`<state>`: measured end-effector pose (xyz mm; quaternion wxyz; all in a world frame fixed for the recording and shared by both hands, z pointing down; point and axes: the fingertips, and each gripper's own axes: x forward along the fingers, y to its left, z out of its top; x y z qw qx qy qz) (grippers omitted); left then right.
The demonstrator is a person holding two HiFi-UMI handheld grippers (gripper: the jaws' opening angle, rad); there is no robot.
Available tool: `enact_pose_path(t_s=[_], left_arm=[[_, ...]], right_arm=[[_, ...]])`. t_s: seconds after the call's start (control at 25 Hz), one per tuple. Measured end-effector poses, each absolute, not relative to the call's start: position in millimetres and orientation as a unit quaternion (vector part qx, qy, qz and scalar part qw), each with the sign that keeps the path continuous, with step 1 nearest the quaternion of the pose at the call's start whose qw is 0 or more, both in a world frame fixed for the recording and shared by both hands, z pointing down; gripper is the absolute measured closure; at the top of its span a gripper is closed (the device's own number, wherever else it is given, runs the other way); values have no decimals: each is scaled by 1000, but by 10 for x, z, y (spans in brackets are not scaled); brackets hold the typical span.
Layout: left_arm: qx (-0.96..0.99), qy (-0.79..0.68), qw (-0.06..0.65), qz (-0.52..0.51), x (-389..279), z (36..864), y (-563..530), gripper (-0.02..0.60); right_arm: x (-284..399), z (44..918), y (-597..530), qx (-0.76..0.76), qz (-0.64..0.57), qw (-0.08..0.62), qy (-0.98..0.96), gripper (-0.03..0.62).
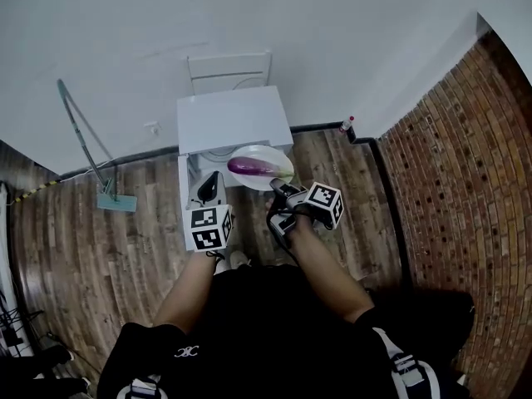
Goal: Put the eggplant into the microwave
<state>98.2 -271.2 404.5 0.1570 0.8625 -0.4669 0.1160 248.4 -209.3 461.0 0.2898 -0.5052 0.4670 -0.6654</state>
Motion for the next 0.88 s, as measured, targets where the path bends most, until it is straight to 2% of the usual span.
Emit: enact_pose_path(t_s=[0.4,0.88], left_arm=[[835,-509,172,121,757,4451,-2874,583],[794,-579,148,110,607,5213,-3024,583]], right_arm=[[2292,5179,-2426,-483,-698,212,484,563],[2168,6416,-2844,-459,-728,151,486,563]])
